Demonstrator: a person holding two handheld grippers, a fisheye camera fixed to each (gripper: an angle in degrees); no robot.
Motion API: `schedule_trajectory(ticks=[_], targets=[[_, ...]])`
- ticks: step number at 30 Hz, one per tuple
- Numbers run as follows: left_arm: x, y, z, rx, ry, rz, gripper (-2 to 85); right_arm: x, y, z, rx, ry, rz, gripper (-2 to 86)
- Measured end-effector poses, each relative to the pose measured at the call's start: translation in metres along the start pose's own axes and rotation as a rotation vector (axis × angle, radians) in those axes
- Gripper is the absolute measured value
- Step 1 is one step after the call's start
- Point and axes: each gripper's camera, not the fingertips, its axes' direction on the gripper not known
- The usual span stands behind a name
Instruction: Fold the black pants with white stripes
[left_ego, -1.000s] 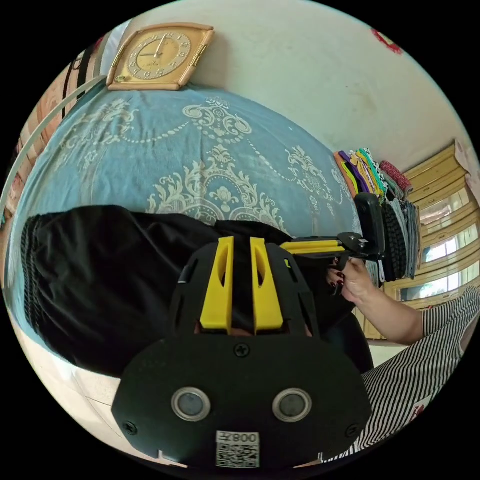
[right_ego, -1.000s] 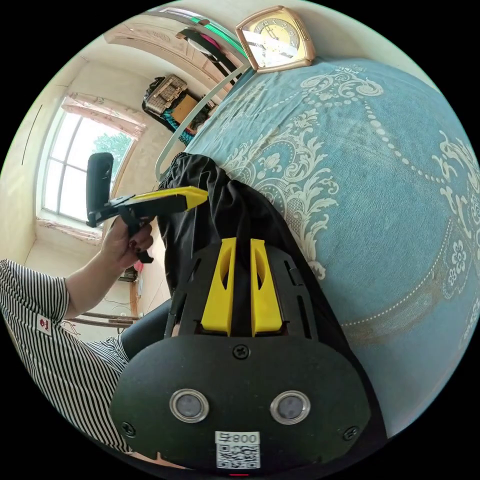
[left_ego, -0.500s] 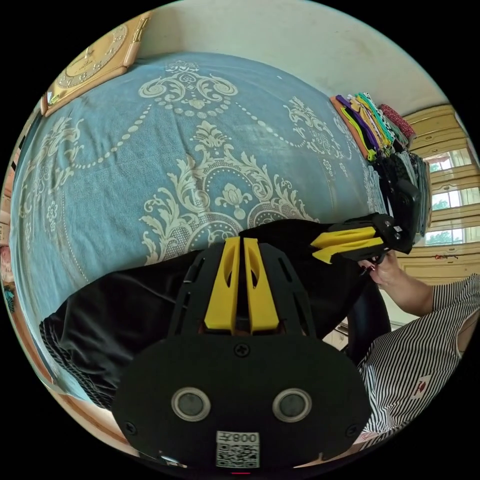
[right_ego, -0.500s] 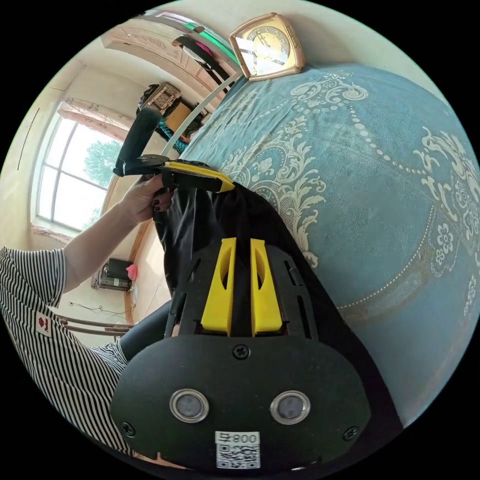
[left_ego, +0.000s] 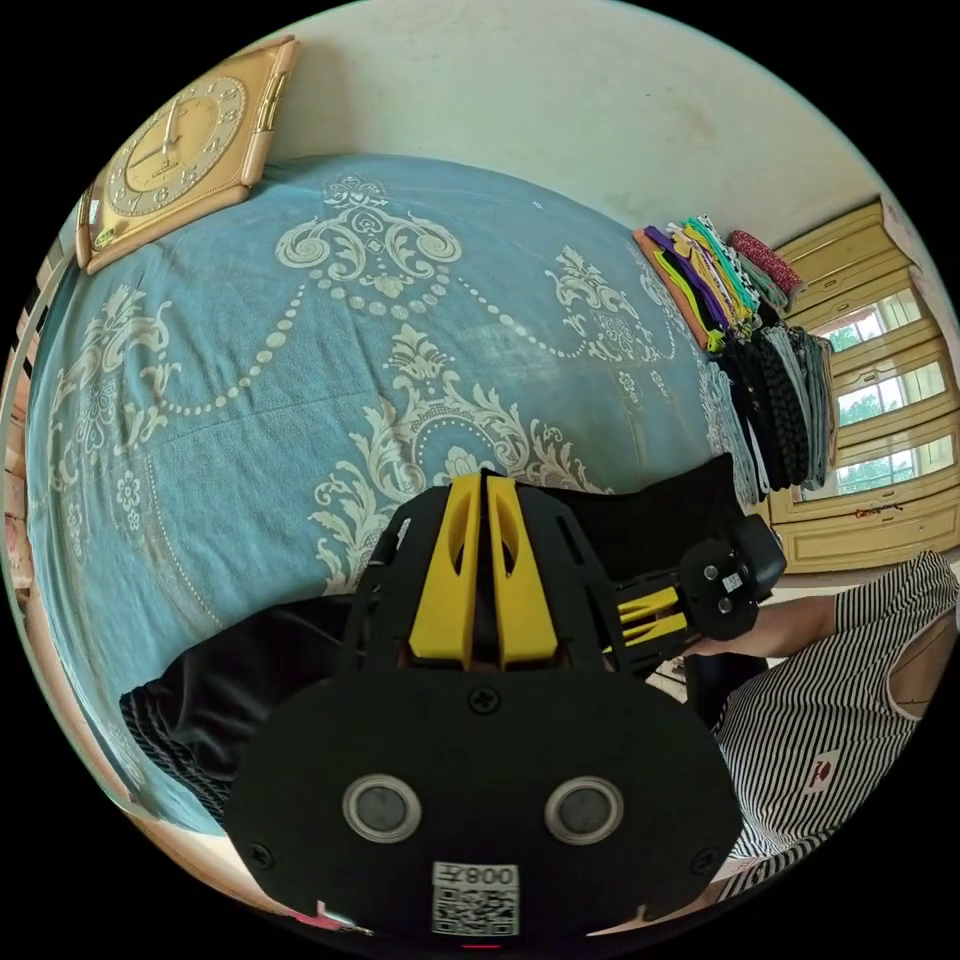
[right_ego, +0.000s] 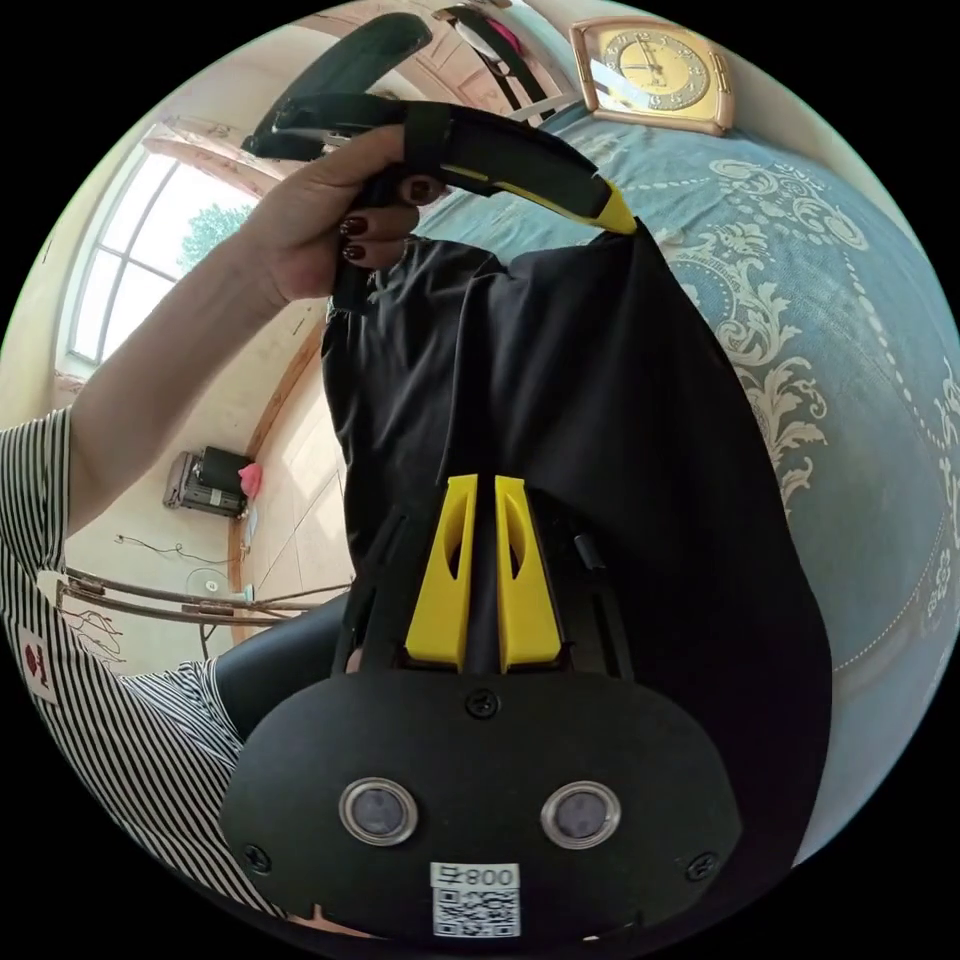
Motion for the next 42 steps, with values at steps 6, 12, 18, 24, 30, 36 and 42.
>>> schedule_trajectory(ticks=[6,12,18,24,30,36,42], targets=[[-0.004,-0.001,0.033,-0.075,-0.069,-0.034,0.9,0.017,0.001,-0.001,0.019,-0.069,0.046,2.6],[0.012,0.02,0.015,0.066,-0.141,-0.006,0.4,0.033,0.019,-0.059,0.158,-0.091,0.114,1.6],[0.03,0.055,0.02,0.101,-0.142,0.0,0.1,0.084,0.042,-0.092,0.21,0.095,0.314,0.4],[0.031,0.083,0.043,0.063,-0.172,-0.096,0.1,0.066,0.03,-0.082,0.165,0.267,0.243,0.1],[0.045,0.146,0.019,0.21,-0.248,-0.231,0.1,0.053,0.018,-0.095,0.133,0.302,0.23,0.2],[0.02,0.204,0.046,0.085,-0.271,-0.492,0.1,0.029,0.022,-0.154,0.167,0.249,0.206,0.2],[0.016,0.238,0.029,0.284,-0.214,-0.617,0.2,-0.002,0.042,-0.155,0.031,0.227,0.181,0.1]])
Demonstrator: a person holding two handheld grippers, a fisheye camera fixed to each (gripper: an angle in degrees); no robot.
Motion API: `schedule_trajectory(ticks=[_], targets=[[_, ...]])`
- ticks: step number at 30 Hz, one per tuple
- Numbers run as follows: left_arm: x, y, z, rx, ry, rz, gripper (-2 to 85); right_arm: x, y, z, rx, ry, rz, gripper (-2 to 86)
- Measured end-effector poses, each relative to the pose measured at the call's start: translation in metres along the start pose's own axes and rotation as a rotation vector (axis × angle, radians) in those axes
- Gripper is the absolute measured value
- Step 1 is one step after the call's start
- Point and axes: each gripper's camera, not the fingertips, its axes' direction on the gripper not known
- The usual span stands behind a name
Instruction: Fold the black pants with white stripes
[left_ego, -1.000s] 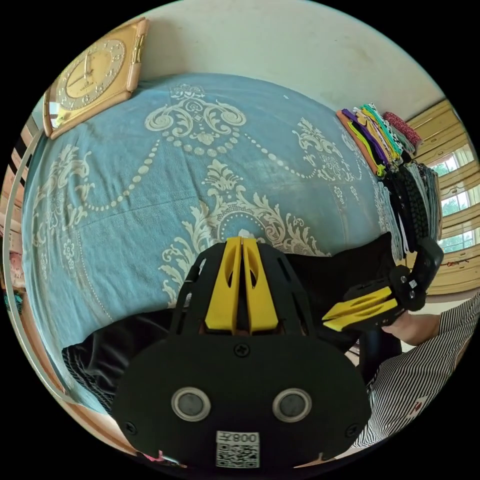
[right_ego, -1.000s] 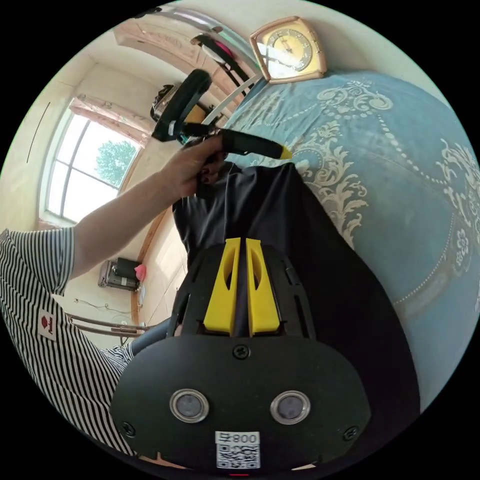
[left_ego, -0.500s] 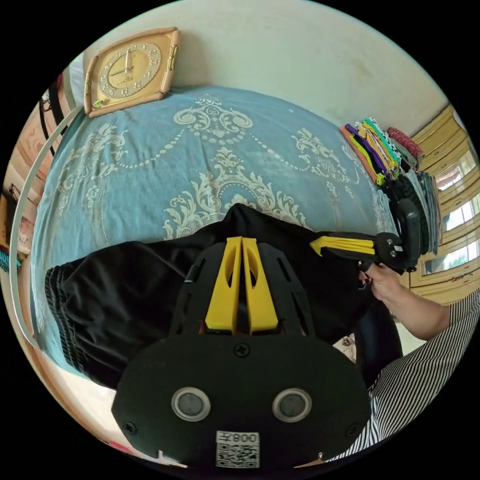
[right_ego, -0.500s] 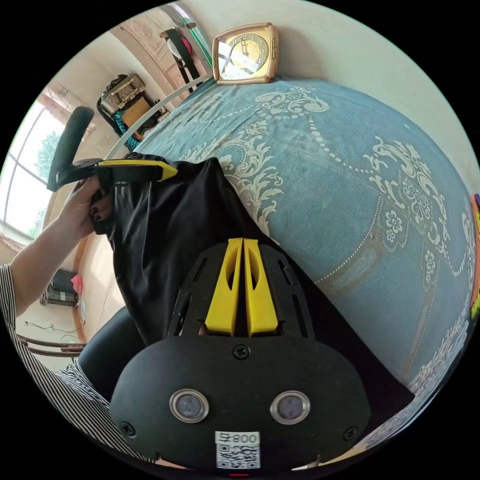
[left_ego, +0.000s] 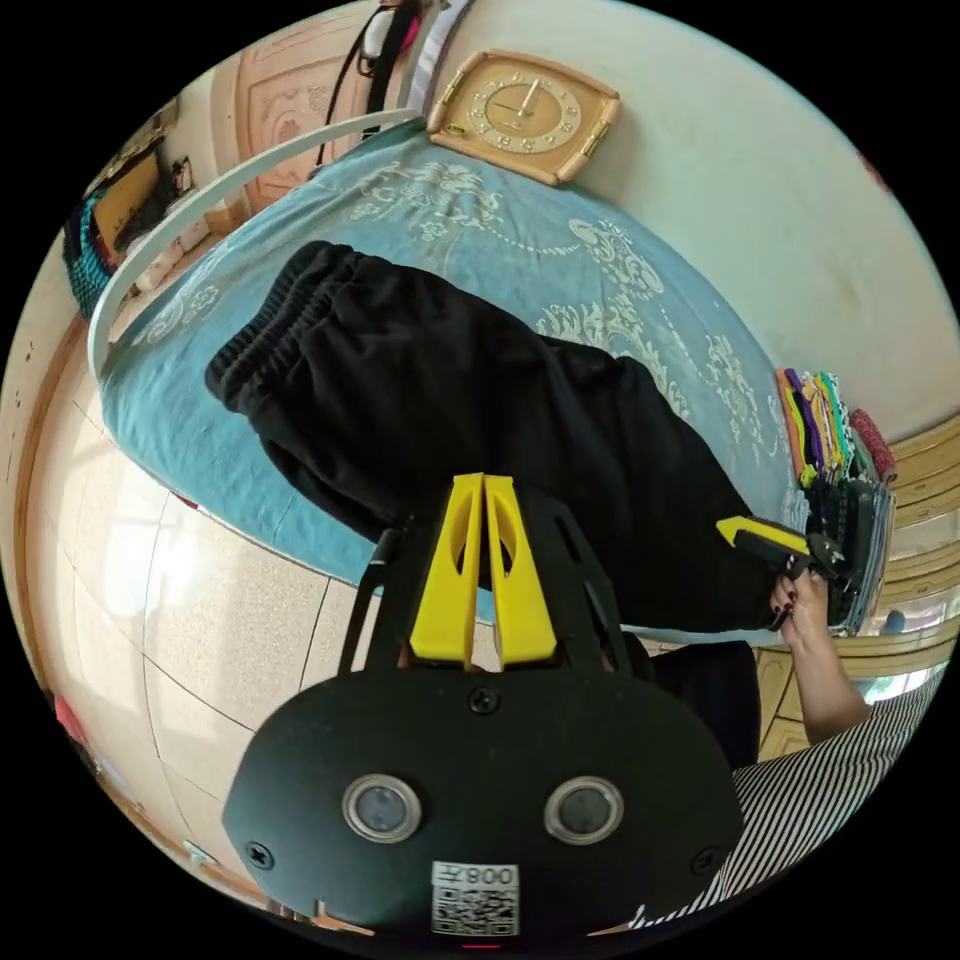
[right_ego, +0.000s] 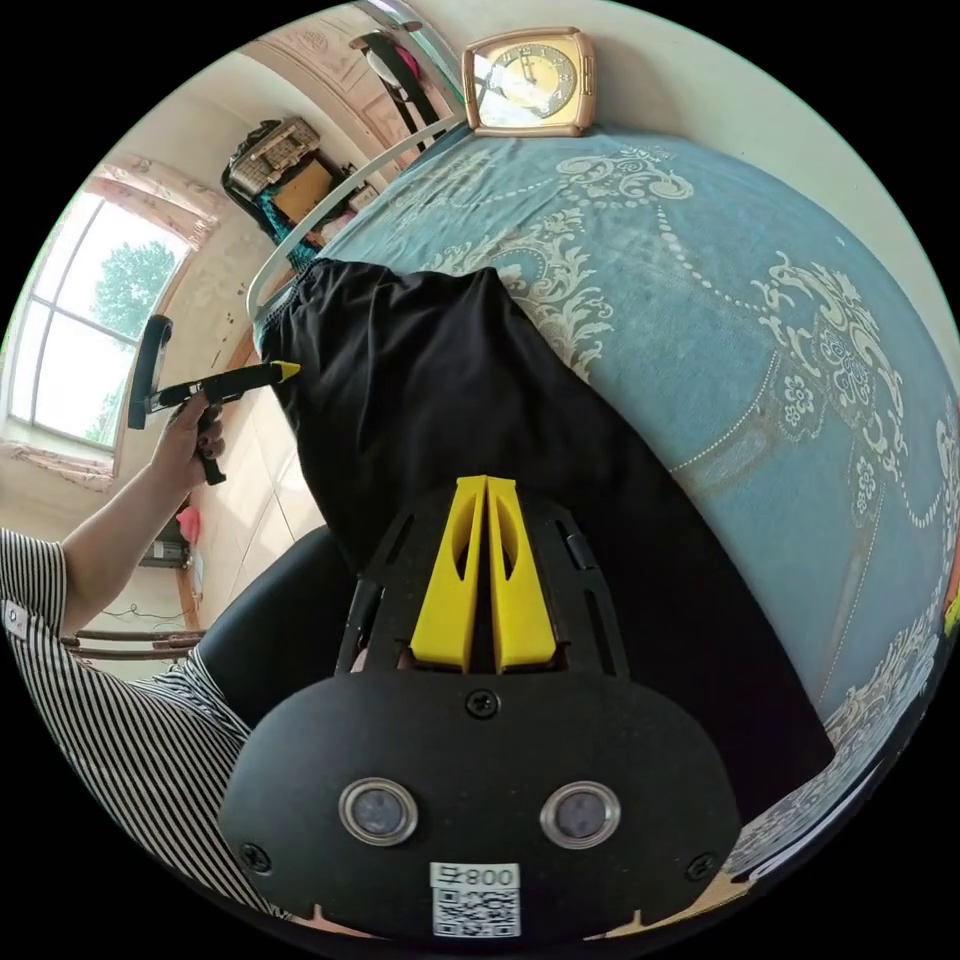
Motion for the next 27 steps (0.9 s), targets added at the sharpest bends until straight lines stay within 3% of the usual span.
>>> schedule_trajectory(ticks=[4,7,10,17,22,27], targets=[[-0.034,0.003,-0.001,0.076,0.012,-0.179,0.2,-0.045,0.013,-0.008,-0.041,-0.057,-0.087,0.1],[-0.053,-0.001,0.024,-0.039,0.029,-0.259,0.2,-0.068,0.013,0.005,-0.128,-0.027,-0.127,0.1],[-0.051,0.002,0.026,-0.014,0.055,-0.26,0.2,-0.076,0.014,0.003,-0.133,0.018,-0.138,0.1],[0.003,0.013,0.026,0.018,0.11,-0.007,0.2,-0.063,0.036,-0.081,-0.086,0.031,-0.056,0.2],[0.053,0.019,0.08,-0.214,0.053,0.176,0.3,-0.02,0.102,-0.131,-0.053,0.08,0.133,0.2],[0.074,0.01,0.076,-0.159,0.039,0.17,0.4,0.028,0.15,-0.166,-0.019,-0.05,0.297,0.4]])
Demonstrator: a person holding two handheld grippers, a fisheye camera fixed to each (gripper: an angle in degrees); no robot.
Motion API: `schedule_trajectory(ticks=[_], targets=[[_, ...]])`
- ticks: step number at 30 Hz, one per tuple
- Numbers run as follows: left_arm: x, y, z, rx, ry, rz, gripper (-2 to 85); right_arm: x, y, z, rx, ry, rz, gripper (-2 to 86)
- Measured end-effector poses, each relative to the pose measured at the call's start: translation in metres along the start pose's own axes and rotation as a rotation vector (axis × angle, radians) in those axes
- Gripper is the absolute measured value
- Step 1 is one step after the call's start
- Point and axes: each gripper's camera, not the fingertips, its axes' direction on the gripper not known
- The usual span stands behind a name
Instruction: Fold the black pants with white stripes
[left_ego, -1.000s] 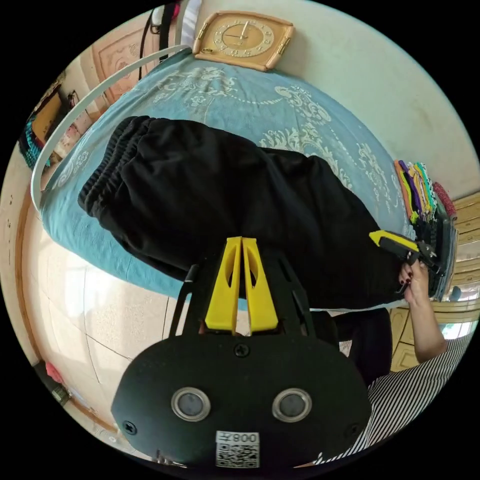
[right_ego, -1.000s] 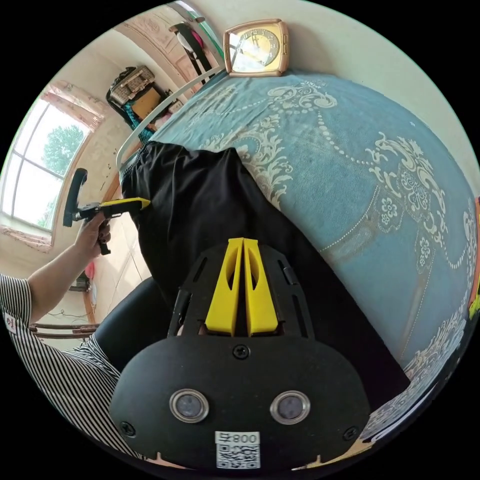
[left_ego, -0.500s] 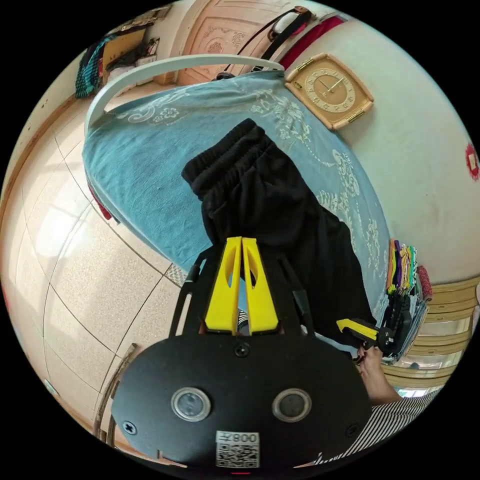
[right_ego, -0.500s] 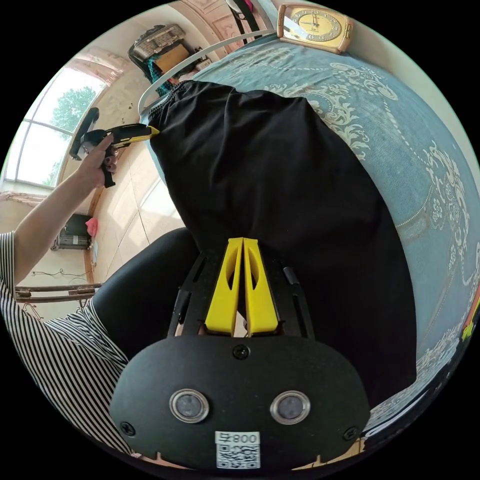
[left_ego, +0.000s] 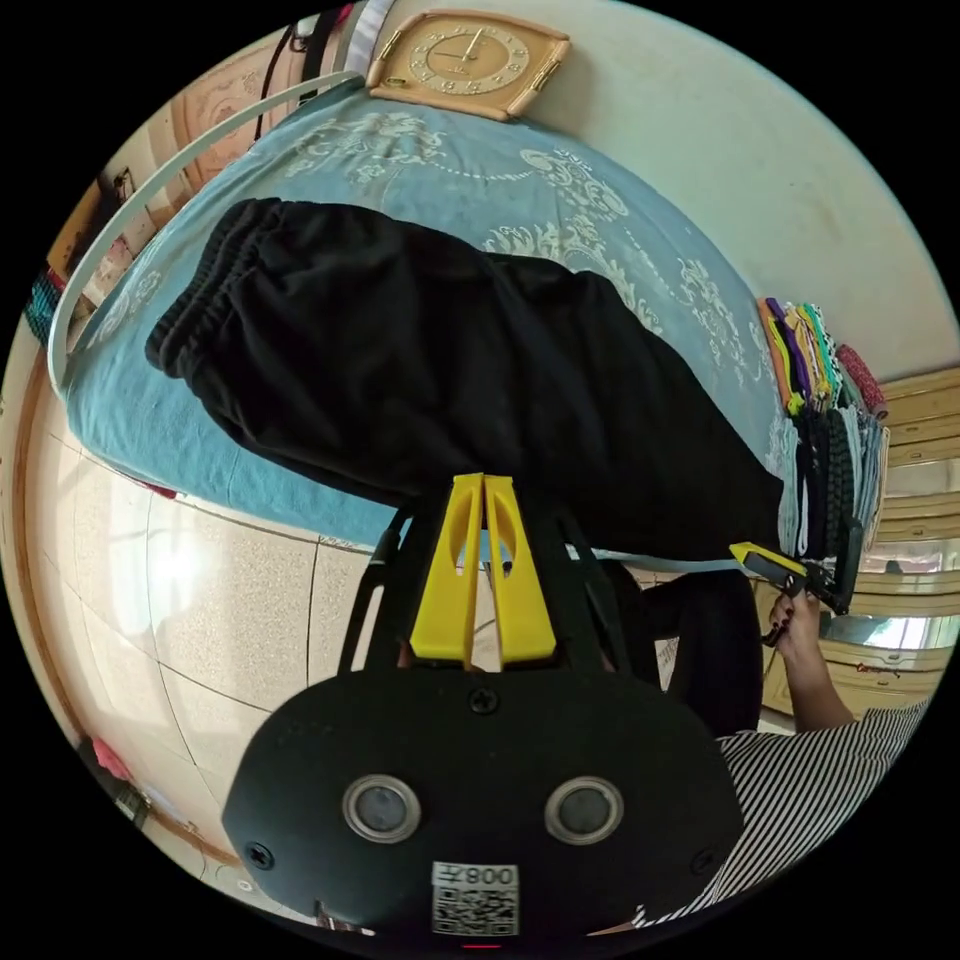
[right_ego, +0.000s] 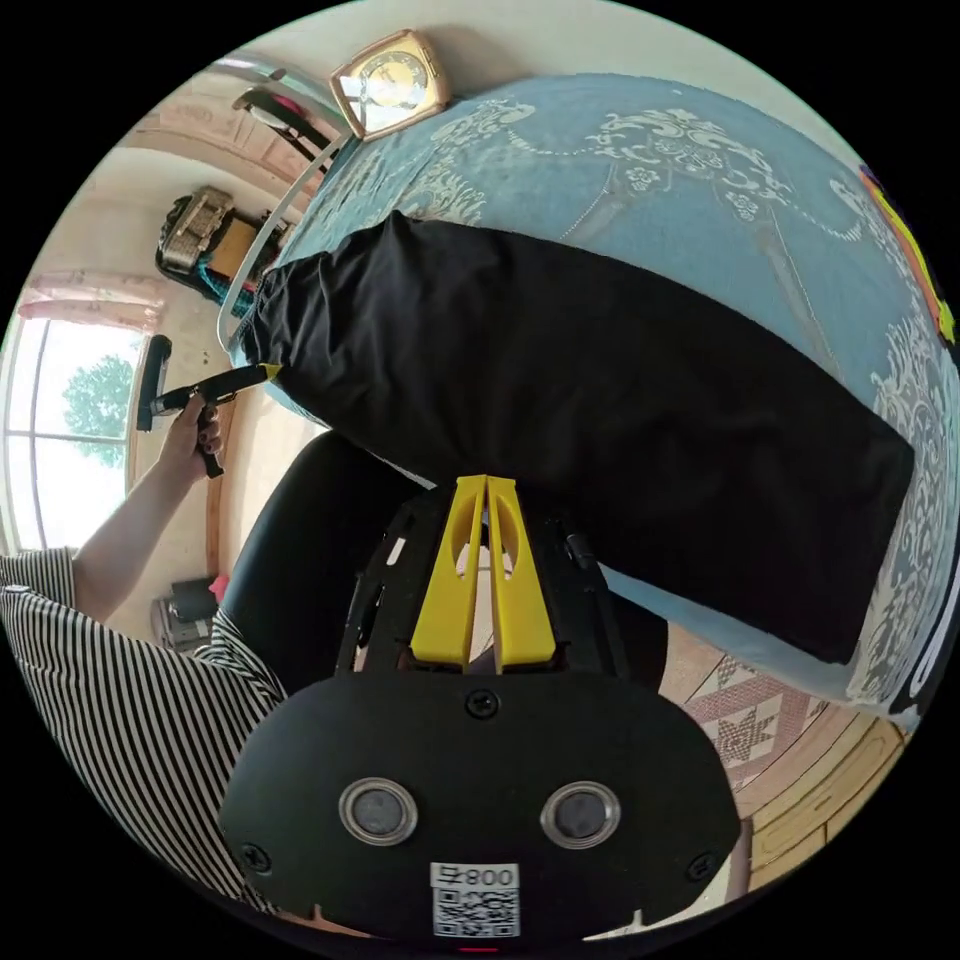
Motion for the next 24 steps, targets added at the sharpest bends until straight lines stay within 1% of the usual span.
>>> schedule_trajectory(ticks=[1,3,5,6,8,10,11,13,19,21,24], targets=[[0.01,-0.003,-0.004,0.028,0.01,0.039,0.4,0.005,0.008,-0.018,0.039,0.004,0.018,0.5],[0.029,-0.01,-0.002,0.027,0.048,0.103,0.7,0.016,0.023,-0.047,0.099,0.03,0.044,0.9],[0.053,-0.019,0.005,0.019,0.107,0.185,1.0,0.052,0.055,-0.087,0.188,0.031,0.155,1.8],[0.074,-0.027,0.014,-0.004,0.155,0.251,1.6,0.063,0.064,-0.097,0.213,0.028,0.191,2.4],[0.111,-0.04,0.031,-0.047,0.23,0.359,2.4,0.113,0.108,-0.138,0.304,0.037,0.357,5.2],[0.167,-0.058,0.056,-0.106,0.314,0.514,3.6,0.146,0.14,-0.164,0.359,0.056,0.47,7.3],[0.182,-0.063,0.063,-0.125,0.329,0.55,4.0,0.163,0.157,-0.178,0.381,0.06,0.527,8.2],[0.242,-0.079,0.089,-0.184,0.365,0.692,5.4,0.185,0.175,-0.194,0.397,0.064,0.582,8.9],[0.372,-0.108,0.145,-0.325,0.319,0.968,7.0,0.218,0.187,-0.219,0.409,0.036,0.647,10.4],[0.4,-0.113,0.159,-0.354,0.28,1.032,7.3,0.22,0.186,-0.223,0.395,0.046,0.648,10.6],[0.44,-0.119,0.18,-0.399,0.235,1.116,7.7,0.225,0.181,-0.223,0.371,-0.013,0.628,10.6]])
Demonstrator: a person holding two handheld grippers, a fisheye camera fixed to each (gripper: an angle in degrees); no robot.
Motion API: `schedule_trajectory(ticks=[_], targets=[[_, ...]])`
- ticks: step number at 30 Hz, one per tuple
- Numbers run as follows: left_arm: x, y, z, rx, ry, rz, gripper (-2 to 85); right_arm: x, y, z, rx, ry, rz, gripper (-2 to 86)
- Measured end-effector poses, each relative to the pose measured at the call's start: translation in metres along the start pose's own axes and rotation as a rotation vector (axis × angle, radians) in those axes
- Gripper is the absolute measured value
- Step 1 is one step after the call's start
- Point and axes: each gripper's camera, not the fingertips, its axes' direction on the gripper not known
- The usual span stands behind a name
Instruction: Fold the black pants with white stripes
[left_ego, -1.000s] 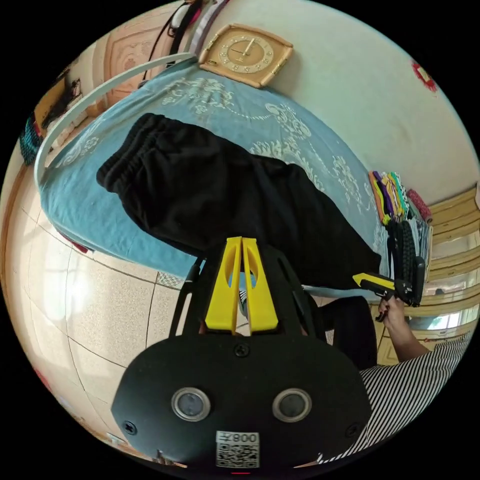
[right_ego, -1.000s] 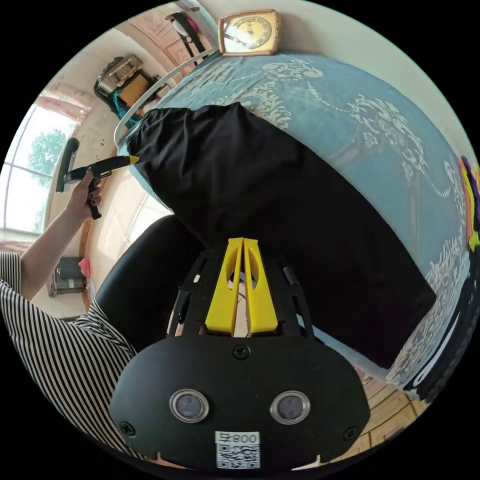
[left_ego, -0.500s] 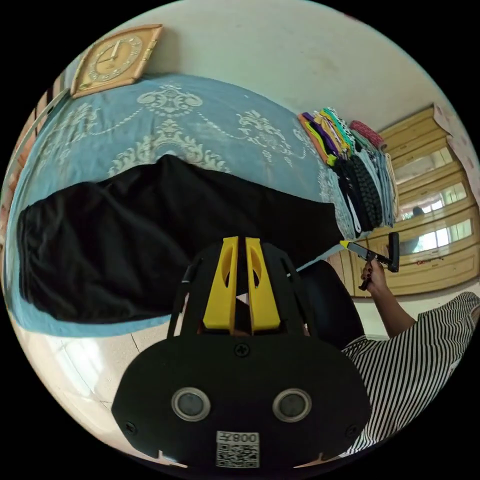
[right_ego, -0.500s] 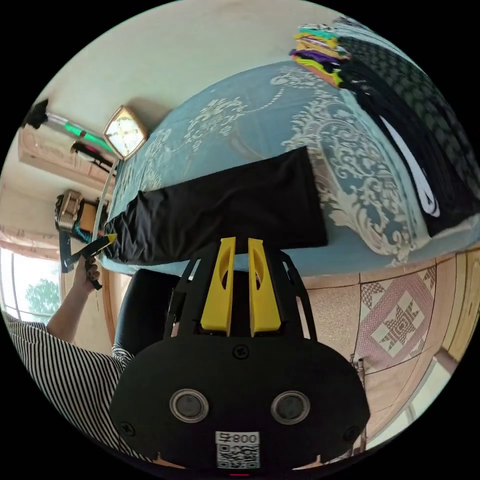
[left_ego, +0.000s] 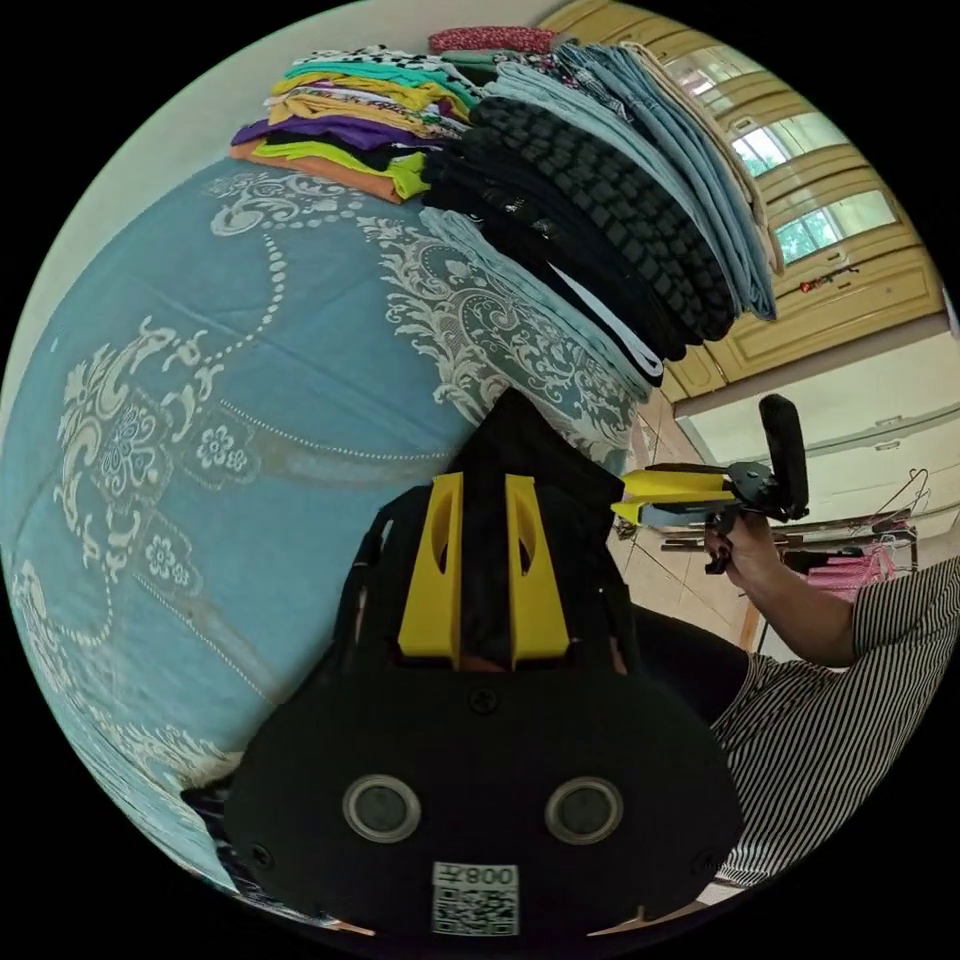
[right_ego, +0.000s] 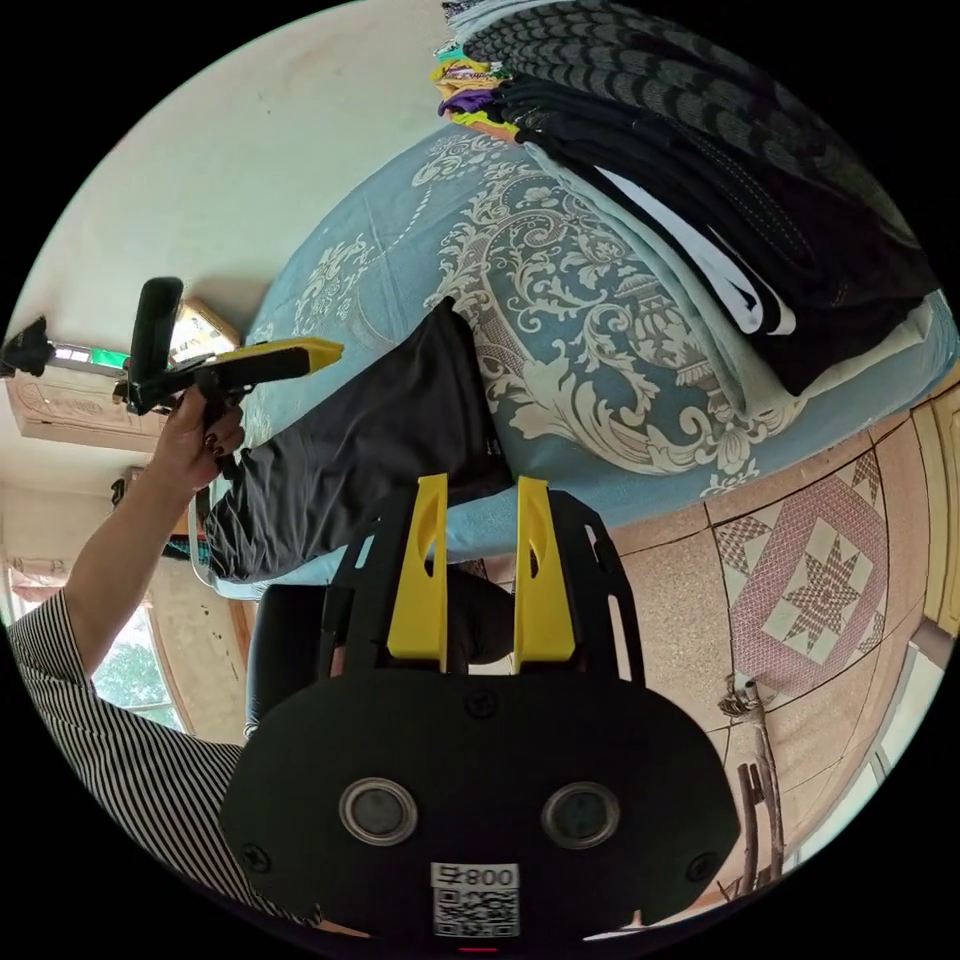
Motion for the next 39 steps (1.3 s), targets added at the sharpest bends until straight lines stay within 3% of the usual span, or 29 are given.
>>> schedule_trajectory(ticks=[7,10,18,21,31,39], targets=[[0.012,-0.061,0.049,-0.196,-0.062,0.119,7.9,0.006,-0.005,-0.016,-0.002,-0.023,0.035,9.2],[0.023,-0.067,0.052,-0.19,-0.148,0.179,7.3,0.003,-0.006,-0.021,-0.005,-0.014,0.043,9.0],[0.032,-0.084,0.056,-0.218,-0.165,0.199,4.0,-0.009,-0.001,-0.028,0.002,0.022,0.045,7.7],[0.032,-0.087,0.053,-0.221,-0.161,0.184,3.3,-0.01,0.0,-0.028,-0.005,-0.057,0.042,6.0],[0.037,-0.078,0.012,-0.123,-0.164,0.207,2.2,-0.011,0.019,-0.04,0.025,-0.144,0.029,3.8],[0.035,-0.04,-0.048,0.027,-0.184,0.246,1.8,-0.071,0.042,-0.073,0.121,-0.206,-0.137,3.4]])
